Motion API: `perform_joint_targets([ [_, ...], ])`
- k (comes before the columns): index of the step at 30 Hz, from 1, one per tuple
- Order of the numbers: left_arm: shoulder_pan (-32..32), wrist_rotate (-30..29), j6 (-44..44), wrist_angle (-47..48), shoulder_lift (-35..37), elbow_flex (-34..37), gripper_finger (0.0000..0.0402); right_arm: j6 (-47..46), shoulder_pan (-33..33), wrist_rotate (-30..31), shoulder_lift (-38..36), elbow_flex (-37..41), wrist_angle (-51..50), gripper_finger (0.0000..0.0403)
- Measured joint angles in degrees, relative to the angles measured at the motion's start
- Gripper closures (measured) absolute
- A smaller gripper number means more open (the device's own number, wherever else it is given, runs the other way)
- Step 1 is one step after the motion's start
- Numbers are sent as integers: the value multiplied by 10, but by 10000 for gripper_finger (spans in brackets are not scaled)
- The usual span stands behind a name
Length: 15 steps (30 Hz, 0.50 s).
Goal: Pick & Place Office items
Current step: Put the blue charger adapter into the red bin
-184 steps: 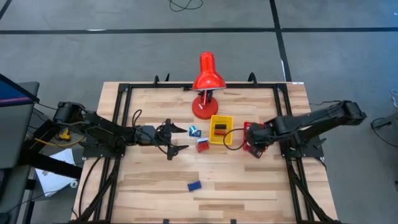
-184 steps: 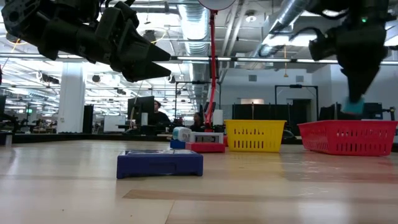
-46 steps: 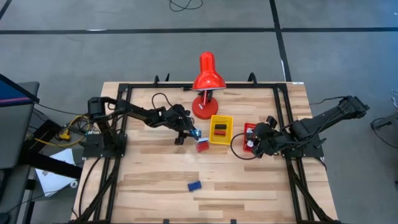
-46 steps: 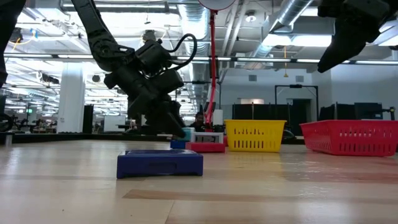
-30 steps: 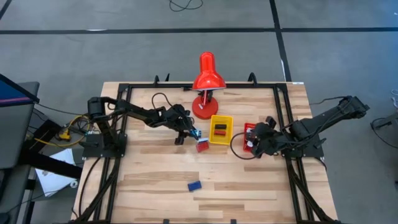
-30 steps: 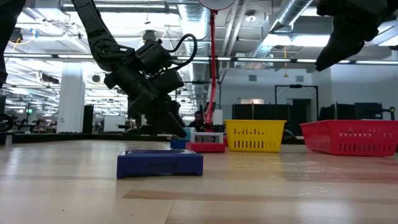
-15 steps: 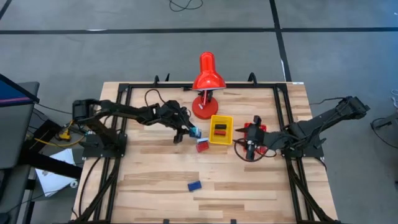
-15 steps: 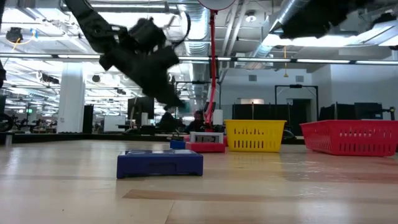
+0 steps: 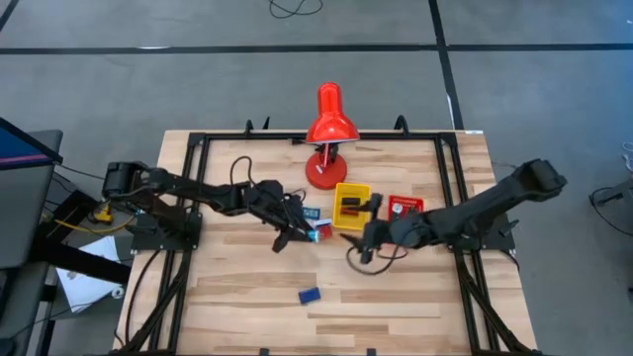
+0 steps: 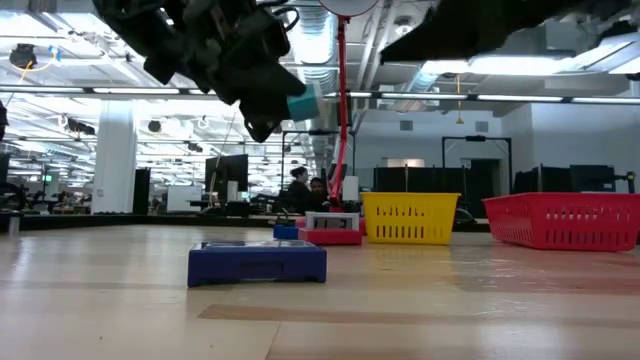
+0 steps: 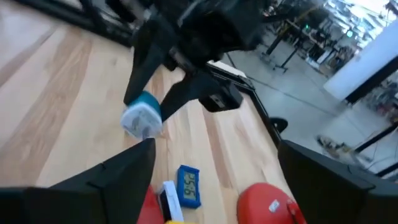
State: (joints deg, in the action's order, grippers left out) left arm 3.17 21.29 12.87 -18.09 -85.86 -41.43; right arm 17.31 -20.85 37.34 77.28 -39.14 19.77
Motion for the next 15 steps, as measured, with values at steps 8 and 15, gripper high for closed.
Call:
perform_joint_targets([
  [8, -19, -2, 46, -4, 0, 0, 268, 1, -5, 5, 124, -83, 27, 51],
  [15, -25, -3, 57, -9, 0, 0, 268, 31, -8, -87, 192, -140, -20, 57],
])
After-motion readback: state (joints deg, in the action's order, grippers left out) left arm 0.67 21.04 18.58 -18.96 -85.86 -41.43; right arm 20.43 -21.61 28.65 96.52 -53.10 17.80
